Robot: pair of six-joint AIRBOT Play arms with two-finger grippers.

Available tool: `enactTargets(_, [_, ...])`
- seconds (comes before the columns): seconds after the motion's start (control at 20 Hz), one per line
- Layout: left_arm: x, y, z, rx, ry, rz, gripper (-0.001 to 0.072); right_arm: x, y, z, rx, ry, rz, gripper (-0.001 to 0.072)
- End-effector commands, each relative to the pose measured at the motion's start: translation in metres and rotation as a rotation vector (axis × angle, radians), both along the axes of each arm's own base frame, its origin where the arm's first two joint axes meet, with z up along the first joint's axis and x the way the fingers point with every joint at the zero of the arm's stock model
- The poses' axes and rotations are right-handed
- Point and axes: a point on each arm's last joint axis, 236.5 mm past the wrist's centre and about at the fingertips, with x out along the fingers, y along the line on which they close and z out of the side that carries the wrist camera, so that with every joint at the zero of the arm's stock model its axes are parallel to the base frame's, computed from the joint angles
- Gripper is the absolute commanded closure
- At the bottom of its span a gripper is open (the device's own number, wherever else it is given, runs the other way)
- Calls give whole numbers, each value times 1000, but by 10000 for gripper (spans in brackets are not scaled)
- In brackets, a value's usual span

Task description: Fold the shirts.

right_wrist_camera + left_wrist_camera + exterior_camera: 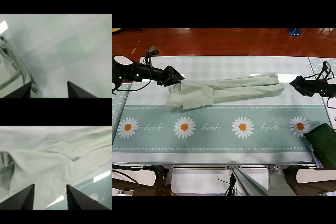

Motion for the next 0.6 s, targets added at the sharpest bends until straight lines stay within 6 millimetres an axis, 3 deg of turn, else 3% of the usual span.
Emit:
enactTargets(0.0, [5, -10, 18, -69, -27, 7, 236, 16, 36, -4, 256, -50, -15, 178])
enactTargets(0.3, [10, -29, 38, -161, -80, -8, 244, 52, 92, -23, 247, -116, -32, 188])
enactTargets(0.35, [10, -32, 38, -162, -79, -15, 244, 58, 97, -21, 240, -132, -62, 240])
enactTargets(0.45, [7, -40, 38, -162, -78, -32, 245, 66, 107, -17, 258, -149, -100, 413])
enactTargets(0.55, [6, -45, 38, -163, -77, -43, 245, 64, 116, -16, 264, -147, -72, 654])
